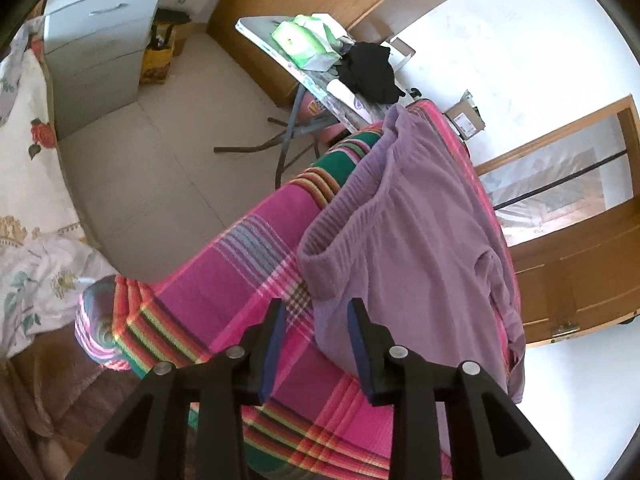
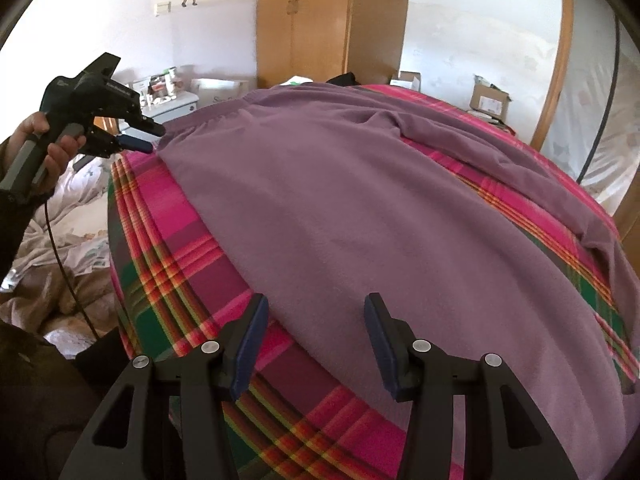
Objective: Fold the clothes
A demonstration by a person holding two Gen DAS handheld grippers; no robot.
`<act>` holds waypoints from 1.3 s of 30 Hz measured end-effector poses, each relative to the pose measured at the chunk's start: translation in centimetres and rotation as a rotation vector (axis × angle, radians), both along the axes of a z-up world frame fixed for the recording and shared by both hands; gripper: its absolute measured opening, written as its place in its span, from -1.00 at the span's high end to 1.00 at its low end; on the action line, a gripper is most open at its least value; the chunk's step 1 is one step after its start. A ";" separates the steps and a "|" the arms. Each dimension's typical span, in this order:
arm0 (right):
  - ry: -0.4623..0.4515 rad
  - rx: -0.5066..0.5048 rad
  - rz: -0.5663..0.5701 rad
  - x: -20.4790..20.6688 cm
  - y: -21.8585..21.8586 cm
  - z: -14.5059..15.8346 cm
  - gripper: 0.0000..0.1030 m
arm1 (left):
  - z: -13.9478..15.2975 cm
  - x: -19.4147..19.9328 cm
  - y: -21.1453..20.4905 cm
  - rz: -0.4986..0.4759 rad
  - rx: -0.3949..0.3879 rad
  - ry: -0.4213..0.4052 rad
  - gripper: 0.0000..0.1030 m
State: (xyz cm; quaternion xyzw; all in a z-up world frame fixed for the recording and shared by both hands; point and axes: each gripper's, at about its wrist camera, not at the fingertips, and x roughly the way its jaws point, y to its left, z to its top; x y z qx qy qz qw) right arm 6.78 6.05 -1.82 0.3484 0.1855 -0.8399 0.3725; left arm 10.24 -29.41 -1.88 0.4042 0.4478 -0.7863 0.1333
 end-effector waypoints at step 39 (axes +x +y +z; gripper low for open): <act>0.202 0.131 -0.159 -0.9 -2.7 -0.5 0.06 | 5.0 1.3 -2.3 0.041 0.114 0.274 0.86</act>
